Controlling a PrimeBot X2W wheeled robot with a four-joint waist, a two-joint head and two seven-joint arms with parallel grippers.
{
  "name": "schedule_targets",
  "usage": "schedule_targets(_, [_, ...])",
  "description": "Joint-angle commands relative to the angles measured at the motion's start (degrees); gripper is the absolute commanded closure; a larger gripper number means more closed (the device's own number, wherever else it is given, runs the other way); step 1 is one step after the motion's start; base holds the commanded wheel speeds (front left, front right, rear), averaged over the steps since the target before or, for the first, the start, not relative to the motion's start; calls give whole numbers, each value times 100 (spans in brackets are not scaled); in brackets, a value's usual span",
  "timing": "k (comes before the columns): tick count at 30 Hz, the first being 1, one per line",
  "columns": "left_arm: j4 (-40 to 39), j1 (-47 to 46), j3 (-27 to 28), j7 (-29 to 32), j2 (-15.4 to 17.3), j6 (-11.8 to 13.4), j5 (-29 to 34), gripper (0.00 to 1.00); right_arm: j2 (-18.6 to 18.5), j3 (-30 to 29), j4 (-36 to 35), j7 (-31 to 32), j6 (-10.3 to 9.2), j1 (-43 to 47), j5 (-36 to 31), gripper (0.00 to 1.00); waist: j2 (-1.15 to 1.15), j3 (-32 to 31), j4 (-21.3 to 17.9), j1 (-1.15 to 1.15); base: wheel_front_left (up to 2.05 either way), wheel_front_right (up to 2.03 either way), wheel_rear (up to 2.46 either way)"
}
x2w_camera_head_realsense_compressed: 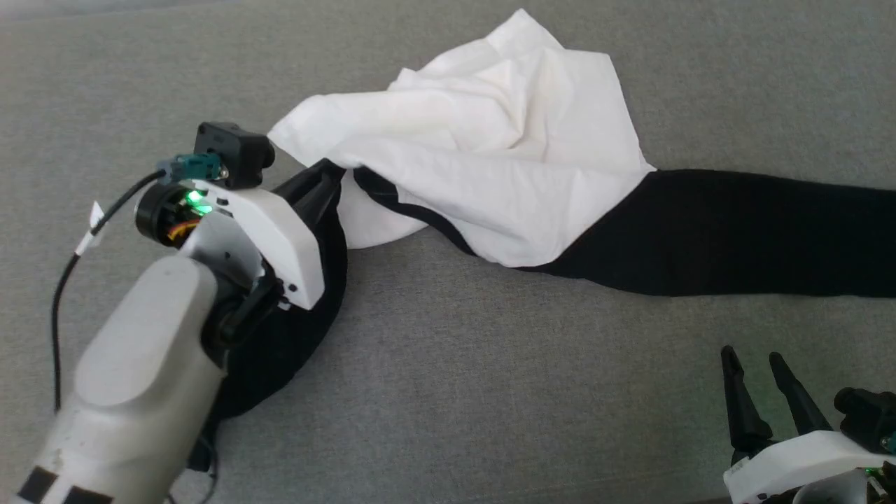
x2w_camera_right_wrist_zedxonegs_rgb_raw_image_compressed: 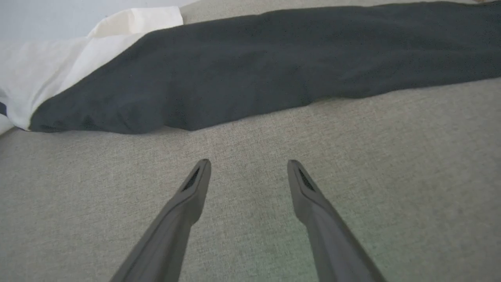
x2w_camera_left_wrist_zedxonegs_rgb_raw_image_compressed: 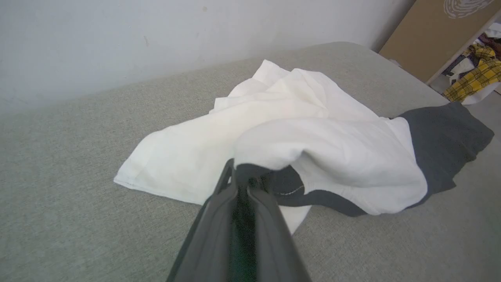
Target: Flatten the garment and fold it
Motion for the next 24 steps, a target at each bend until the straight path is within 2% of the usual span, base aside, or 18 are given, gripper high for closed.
schedule_targets(1, [329,-104,-10,-352,-212,-12,70,0,9,31,73,-80,-4,-106,34,0,0,245,-196,-1,0,0,0])
schedule_targets(8, [1206,-183,-204,-1477,-706,-19,381,0,9,-59,176,-71,-4,-143,-117,0,0,115,23,-1,0,0,0])
schedule_targets(11, [1300,-69,-336,-1871,-837,-24,494,0,9,-124,140,2,-4,-104,-197,0,0,-44,184,-1,0,0,0])
schedule_targets(15, [1184,184,-399,-2188,-843,9,571,0,9,-168,70,97,-4,-34,-256,0,0,-202,340,-1,0,0,0])
schedule_targets(19, [741,701,-323,-2459,-729,258,573,0,9,-236,-44,219,-4,90,-287,0,0,-358,559,-1,0,0,0])
schedule_targets(24, [-292,1644,48,-2747,-446,929,637,0,9,-234,-152,306,-4,179,-254,0,0,-450,712,-1,0,0,0])
